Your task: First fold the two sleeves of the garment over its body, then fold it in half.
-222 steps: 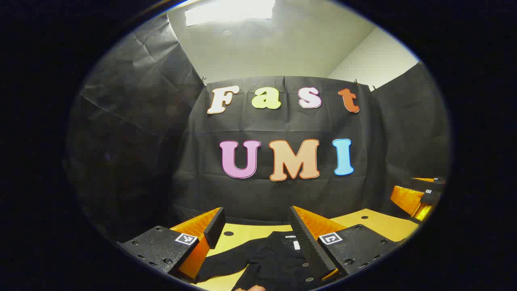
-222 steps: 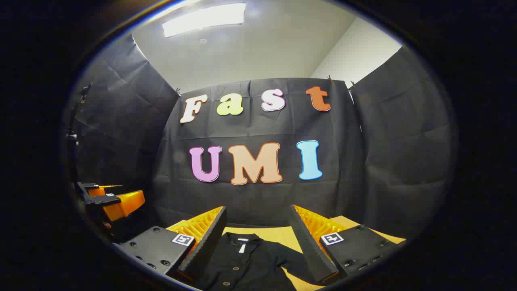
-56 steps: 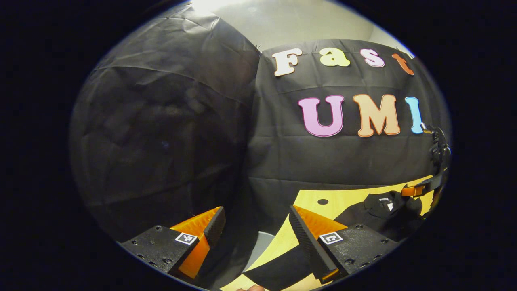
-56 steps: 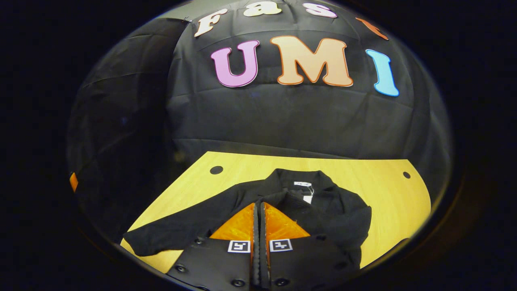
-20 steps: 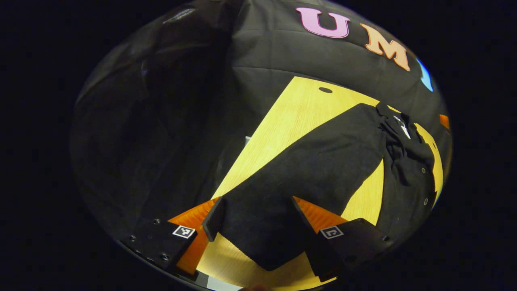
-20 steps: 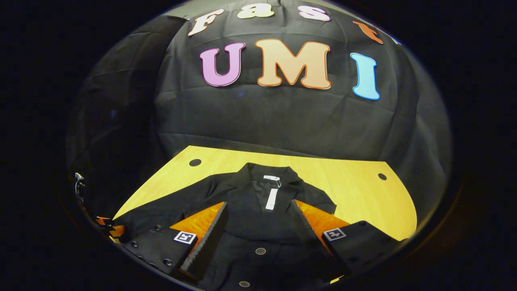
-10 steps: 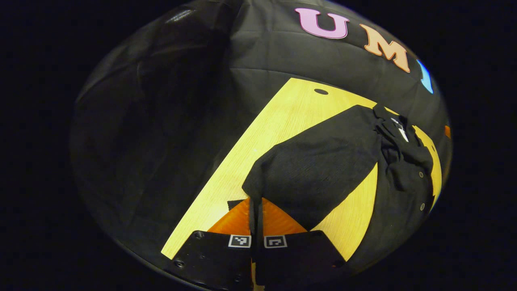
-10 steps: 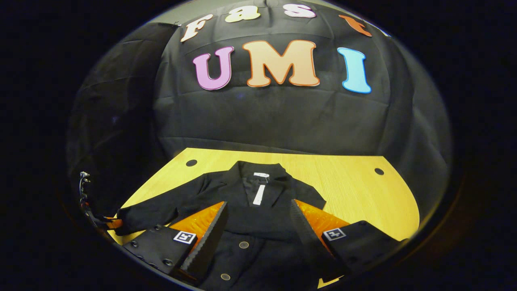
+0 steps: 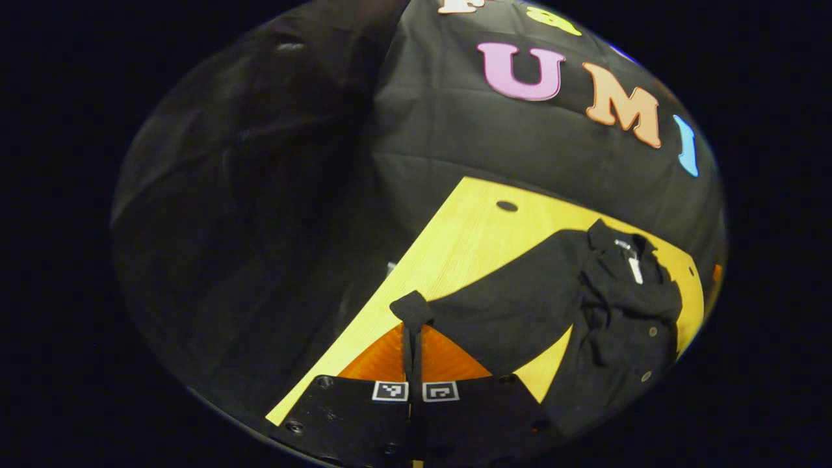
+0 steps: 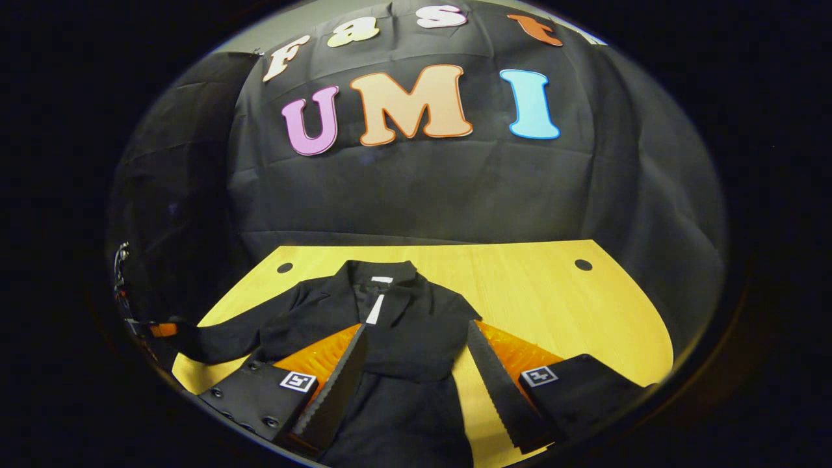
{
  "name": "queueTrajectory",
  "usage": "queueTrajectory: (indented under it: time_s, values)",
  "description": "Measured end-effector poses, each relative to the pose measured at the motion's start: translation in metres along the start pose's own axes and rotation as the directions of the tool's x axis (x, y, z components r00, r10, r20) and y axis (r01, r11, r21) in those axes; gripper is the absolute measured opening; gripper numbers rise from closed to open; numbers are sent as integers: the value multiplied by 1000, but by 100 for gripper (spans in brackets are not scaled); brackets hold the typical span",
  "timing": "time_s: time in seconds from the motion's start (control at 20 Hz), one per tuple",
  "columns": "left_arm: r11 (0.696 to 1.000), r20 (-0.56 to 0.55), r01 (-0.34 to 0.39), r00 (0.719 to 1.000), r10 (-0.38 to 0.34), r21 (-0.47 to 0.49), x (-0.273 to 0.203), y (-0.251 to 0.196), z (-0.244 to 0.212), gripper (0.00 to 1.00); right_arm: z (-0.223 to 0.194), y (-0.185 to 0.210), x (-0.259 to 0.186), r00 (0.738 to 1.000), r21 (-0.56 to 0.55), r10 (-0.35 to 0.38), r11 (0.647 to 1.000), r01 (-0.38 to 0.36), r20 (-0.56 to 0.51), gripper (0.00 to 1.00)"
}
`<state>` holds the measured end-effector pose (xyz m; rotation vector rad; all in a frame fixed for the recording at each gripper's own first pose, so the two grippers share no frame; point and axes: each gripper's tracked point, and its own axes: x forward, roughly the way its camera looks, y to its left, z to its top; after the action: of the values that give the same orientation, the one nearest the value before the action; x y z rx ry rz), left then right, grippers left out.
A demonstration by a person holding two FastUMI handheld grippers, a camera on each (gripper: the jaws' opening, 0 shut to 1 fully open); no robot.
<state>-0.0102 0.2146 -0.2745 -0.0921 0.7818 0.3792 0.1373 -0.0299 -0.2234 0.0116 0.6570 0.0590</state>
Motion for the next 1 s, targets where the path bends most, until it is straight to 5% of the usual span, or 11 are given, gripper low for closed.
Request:
queueTrajectory:
  time_s: [0.6, 1.0]
  values:
    - [978, 203, 155, 962, -182, 140, -8, -128, 100, 0, -8, -76, -22, 998, 87, -63, 994, 61, 21, 99]
    - [921, 232, 302, 904, -359, 248, -24, -240, 127, 0, -21, -112, -33, 997, 138, -71, 988, 67, 27, 98]
